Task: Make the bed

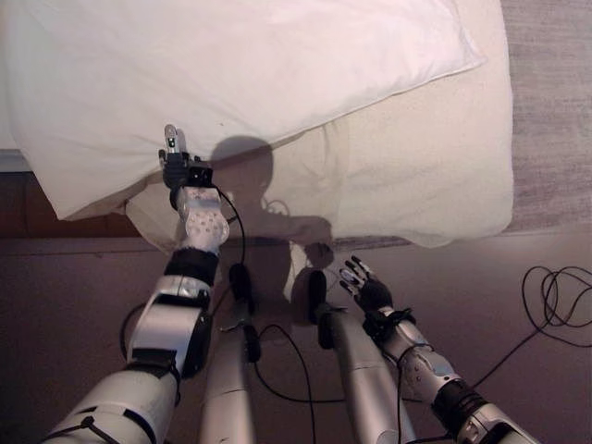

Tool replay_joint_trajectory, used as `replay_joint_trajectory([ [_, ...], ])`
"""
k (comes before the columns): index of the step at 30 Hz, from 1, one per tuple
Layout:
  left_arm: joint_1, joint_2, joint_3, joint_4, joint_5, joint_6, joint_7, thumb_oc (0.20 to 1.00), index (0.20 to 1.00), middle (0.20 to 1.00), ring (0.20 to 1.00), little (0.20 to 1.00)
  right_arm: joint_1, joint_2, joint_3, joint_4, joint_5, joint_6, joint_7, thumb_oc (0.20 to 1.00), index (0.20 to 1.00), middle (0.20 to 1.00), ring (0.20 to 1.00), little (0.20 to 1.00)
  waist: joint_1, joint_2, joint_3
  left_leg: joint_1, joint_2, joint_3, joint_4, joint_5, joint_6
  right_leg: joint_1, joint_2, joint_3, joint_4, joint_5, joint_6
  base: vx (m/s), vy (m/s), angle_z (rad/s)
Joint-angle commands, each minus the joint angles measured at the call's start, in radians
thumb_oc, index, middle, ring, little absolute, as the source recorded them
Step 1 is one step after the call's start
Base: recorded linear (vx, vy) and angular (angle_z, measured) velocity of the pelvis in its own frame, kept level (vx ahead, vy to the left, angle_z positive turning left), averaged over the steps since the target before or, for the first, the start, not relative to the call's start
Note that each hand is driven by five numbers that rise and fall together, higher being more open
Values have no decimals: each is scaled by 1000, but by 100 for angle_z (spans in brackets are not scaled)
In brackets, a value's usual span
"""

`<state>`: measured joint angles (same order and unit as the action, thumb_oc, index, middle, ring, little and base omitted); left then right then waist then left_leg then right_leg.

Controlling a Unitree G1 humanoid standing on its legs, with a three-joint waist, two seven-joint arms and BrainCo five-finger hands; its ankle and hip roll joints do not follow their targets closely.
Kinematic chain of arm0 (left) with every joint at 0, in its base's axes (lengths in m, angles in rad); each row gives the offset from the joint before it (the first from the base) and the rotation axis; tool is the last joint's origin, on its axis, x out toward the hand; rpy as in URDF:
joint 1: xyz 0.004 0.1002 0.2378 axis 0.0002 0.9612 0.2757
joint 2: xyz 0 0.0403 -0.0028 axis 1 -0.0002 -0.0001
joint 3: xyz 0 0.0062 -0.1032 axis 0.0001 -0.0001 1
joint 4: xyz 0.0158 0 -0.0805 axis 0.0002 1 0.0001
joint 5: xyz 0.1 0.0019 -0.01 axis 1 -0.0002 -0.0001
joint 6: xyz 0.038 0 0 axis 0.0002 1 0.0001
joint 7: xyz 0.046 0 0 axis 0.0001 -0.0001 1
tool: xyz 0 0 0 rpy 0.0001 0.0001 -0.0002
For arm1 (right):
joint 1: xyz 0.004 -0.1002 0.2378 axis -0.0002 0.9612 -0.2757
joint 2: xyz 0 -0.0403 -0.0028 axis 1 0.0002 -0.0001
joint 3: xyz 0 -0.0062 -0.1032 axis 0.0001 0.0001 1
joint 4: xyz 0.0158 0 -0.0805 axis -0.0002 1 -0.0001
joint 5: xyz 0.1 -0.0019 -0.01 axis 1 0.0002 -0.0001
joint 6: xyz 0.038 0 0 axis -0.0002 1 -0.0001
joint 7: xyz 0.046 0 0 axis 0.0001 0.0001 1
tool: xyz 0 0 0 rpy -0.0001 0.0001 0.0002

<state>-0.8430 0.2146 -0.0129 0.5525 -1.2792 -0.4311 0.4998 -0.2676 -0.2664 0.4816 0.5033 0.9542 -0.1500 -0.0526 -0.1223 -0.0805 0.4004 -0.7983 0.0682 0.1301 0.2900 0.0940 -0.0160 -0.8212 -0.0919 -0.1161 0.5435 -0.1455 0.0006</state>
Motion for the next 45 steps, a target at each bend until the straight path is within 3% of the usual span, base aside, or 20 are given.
replay_joint_trajectory([
  [1, 33, -33, -39, -108, 50, -39, -27, 1000, 1000, 1000, 1000, 1000, 43, -22, -11, -91, -12, -15, -4, 1000, 1000, 1000, 1000, 1000, -4, 49, 8, 17, -28, -5, 109, -156, 8, 40, -1, -4, -155, 142, 104, 2, -10, 6],
  [6, 94, -41, -49, -159, 42, -31, -8, 1000, 1000, 1000, 1000, 1000, 32, -27, -20, -107, -11, -13, -11, 1000, 1000, 1000, 1000, 1000, 8, 56, 27, 25, -35, -9, 102, -150, 11, 47, -3, -8, -158, 144, 103, -5, -10, 3],
  [17, 106, -48, -17, -74, -8, -10, -1, 1000, 1000, 1000, 1000, 1000, 28, -35, -12, -107, -11, -6, 2, 1000, 1000, 1000, 1000, 1000, 6, 58, 31, 22, -29, -5, 110, -156, 11, 39, -1, -3, -144, 137, 99, 0, 0, 0],
  [32, -156, 102, 29, 265, -52, 66, -60, 1000, 1000, 1000, 1000, 1000, 29, -56, 43, -64, -24, 9, 39, 1000, 1000, 1000, 1000, 1000, -41, 39, 3, 4, -10, 14, 127, -171, 3, 14, 6, 18, -137, 142, 101, 2, 9, -4],
  [45, -286, 151, -24, 324, -13, 71, -65, 1000, 1000, 1000, 1000, 1000, 68, -73, 49, -66, -32, 14, 40, 1000, 1000, 1000, 1000, 1000, -62, 34, -14, -28, -7, 18, 139, -174, 2, -17, 5, 24, -129, 149, 106, 0, 1, 0],
])
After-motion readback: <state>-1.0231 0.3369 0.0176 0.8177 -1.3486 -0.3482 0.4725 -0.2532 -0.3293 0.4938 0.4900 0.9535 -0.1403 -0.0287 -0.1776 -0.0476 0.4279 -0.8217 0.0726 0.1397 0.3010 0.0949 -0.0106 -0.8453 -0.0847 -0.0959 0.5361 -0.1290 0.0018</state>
